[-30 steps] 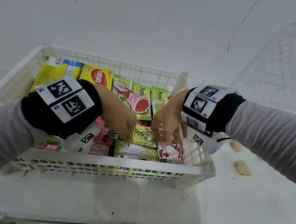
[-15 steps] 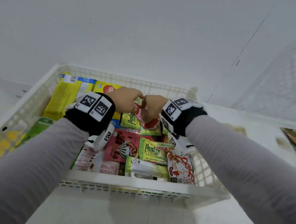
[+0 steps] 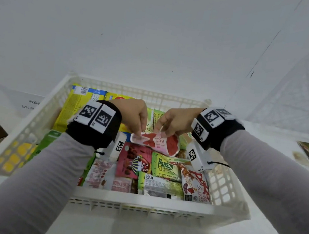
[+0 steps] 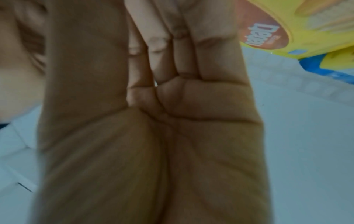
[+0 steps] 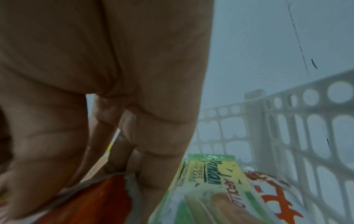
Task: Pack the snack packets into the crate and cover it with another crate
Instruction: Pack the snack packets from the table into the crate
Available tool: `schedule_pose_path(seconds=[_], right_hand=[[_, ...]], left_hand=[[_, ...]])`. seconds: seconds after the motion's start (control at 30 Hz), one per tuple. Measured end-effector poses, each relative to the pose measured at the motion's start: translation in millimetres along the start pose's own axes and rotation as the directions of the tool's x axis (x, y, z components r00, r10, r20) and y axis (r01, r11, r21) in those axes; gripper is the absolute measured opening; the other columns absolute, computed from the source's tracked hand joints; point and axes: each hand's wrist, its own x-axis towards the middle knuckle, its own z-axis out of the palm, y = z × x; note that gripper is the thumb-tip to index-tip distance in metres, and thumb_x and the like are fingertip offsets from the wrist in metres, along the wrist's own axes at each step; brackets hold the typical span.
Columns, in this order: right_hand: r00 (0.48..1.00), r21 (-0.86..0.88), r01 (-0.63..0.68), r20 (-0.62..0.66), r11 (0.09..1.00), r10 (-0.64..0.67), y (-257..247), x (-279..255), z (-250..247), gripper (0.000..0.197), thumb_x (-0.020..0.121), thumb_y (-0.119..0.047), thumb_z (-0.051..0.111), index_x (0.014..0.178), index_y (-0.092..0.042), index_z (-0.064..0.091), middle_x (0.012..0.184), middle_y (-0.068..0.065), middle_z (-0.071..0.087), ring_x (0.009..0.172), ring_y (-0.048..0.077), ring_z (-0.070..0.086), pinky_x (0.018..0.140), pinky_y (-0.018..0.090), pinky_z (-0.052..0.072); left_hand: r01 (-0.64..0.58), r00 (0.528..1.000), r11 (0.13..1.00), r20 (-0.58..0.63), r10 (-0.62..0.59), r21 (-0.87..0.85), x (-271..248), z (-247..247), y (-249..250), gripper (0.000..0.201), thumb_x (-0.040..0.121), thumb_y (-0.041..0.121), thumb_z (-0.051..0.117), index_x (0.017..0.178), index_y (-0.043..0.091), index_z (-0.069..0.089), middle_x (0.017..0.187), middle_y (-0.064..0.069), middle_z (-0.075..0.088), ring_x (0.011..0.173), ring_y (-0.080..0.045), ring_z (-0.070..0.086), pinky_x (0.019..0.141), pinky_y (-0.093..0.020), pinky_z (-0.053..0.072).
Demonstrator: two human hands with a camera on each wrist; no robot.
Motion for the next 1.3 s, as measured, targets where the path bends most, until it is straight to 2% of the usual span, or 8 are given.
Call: schedule_pose_path(seconds=[0.17, 0.4, 0.57, 0.67, 0.87, 1.0, 1.1, 1.3], right_hand=[[0.993, -0.198, -0.002, -0.114, 0.98, -0.021, -3, 1, 13, 0.025, 0.082, -0.005, 0.067, 0.106, -0.011, 0.067, 0.08, -0.007, 0.063, 0.089, 0.018, 0.058, 0.071, 0.025, 0.05], [0.867, -0.363, -0.111, -0.49, 0.925, -0.088, 6, -14, 14, 0.041, 0.085, -0.023, 0.066, 0.124, -0.013, 0.055, 0.124, 0.005, 0.055, 0.113, 0.021, 0.052, 0.09, 0.028, 0.042], [0.933, -0.529, -0.319, -0.321, 0.786, 0.162, 20, 2, 29, 0.066, 0.086, -0.051, 0.058, 0.134, -0.011, 0.038, 0.13, 0.012, 0.049, 0.11, 0.027, 0.054, 0.084, 0.037, 0.047], [0.946, -0.616, -0.285, -0.304, 0.735, 0.113, 26, 5, 34, 0.054, 0.09, -0.055, 0.047, 0.128, -0.017, 0.046, 0.126, 0.01, 0.053, 0.094, 0.022, 0.05, 0.069, 0.03, 0.041], [0.932, -0.555, -0.326, -0.322, 0.765, 0.163, 30, 7, 37, 0.065, 0.086, -0.058, 0.051, 0.134, -0.015, 0.045, 0.142, 0.014, 0.042, 0.124, 0.031, 0.044, 0.096, 0.042, 0.039], [0.938, -0.391, -0.238, -0.329, 0.889, 0.107, 25, 0, 33, 0.049, 0.086, -0.049, 0.059, 0.116, -0.01, 0.059, 0.118, 0.007, 0.062, 0.085, 0.019, 0.057, 0.07, 0.029, 0.048], [0.921, -0.238, -0.209, -0.373, 0.949, 0.109, 20, -12, 26, 0.052, 0.087, -0.049, 0.058, 0.117, -0.007, 0.06, 0.119, 0.01, 0.063, 0.104, 0.025, 0.06, 0.095, 0.043, 0.047], [0.874, -0.253, -0.101, -0.485, 0.962, -0.036, 17, -70, 0, 0.06, 0.095, -0.041, 0.049, 0.143, -0.007, 0.036, 0.149, 0.007, 0.037, 0.135, 0.022, 0.037, 0.112, 0.037, 0.028]], left_hand=[[0.038, 0.997, 0.979, -0.066, -0.025, 0.199, 4, 5, 1, 0.018, 0.078, 0.008, 0.073, 0.096, 0.008, 0.068, 0.073, 0.007, 0.057, 0.08, -0.018, 0.058, 0.068, -0.027, 0.049], [0.228, 0.964, 0.875, -0.224, -0.142, 0.427, 12, 16, -9, 0.071, 0.087, 0.046, 0.057, 0.143, 0.015, 0.027, 0.15, -0.019, 0.017, 0.139, -0.034, 0.015, 0.11, -0.046, 0.025], [0.316, 0.949, 0.848, -0.138, -0.284, 0.426, 18, 27, -18, 0.096, 0.088, 0.061, 0.045, 0.149, 0.009, -0.009, 0.154, -0.017, -0.022, 0.143, -0.038, -0.013, 0.116, -0.054, 0.005], [0.312, 0.95, 0.851, -0.132, -0.282, 0.423, 19, 28, -21, 0.101, 0.087, 0.063, 0.042, 0.147, 0.005, -0.015, 0.153, -0.017, -0.024, 0.143, -0.037, -0.015, 0.116, -0.053, 0.004], [0.315, 0.949, 0.846, -0.116, -0.294, 0.43, 22, 29, -24, 0.105, 0.087, 0.064, 0.042, 0.146, 0.0, -0.016, 0.153, -0.017, -0.025, 0.143, -0.037, -0.014, 0.116, -0.054, 0.005], [0.297, 0.954, 0.877, -0.149, -0.259, 0.378, 20, 22, -23, 0.097, 0.087, 0.058, 0.048, 0.148, 0.0, 0.0, 0.156, -0.016, -0.012, 0.144, -0.036, -0.003, 0.116, -0.051, 0.013], [0.226, 0.96, 0.946, -0.214, -0.178, 0.231, 16, 13, -16, 0.066, 0.091, 0.047, 0.051, 0.133, 0.0, 0.032, 0.15, -0.021, 0.022, 0.132, -0.034, 0.032, 0.105, -0.042, 0.033], [-0.042, 0.943, 0.993, -0.326, 0.075, 0.109, 10, 0, 32, 0.069, 0.089, 0.042, 0.057, 0.146, 0.015, 0.028, 0.151, -0.009, 0.032, 0.134, -0.026, 0.036, 0.105, -0.036, 0.033]])
